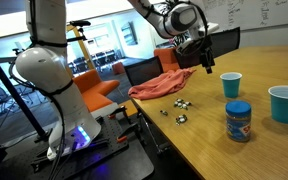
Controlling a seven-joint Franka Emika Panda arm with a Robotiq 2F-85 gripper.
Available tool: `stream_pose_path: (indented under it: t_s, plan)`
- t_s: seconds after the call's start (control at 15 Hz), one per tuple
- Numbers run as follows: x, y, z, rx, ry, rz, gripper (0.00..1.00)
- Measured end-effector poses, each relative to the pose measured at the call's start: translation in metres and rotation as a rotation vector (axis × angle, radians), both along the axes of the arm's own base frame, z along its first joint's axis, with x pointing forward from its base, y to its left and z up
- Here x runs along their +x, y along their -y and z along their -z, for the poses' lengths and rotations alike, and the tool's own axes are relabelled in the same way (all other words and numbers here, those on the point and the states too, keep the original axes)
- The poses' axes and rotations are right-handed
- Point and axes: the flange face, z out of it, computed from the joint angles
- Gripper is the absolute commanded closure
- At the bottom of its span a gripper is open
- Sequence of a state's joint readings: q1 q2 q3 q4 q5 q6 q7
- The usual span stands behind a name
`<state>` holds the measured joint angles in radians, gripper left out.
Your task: Move the blue cup on the left to the left side of the table
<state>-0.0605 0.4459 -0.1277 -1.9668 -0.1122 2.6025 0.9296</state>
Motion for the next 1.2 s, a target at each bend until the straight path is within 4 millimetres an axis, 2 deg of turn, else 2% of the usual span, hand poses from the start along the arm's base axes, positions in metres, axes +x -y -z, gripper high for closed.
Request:
stream_pose_path:
  t_s: [0.13,0.33,0.73,1.2]
  plan:
    - [0.011,0.007,0.030,0.065,0.047,0.083,0.00]
    - [0.028,0.014,0.057,0.143,0.135,0.196,0.00]
    - [0.059,0.014,0.065,0.204,0.245,0.279,0.00]
    - [0.068,0.024,0.077,0.171,0.185,0.285,0.00]
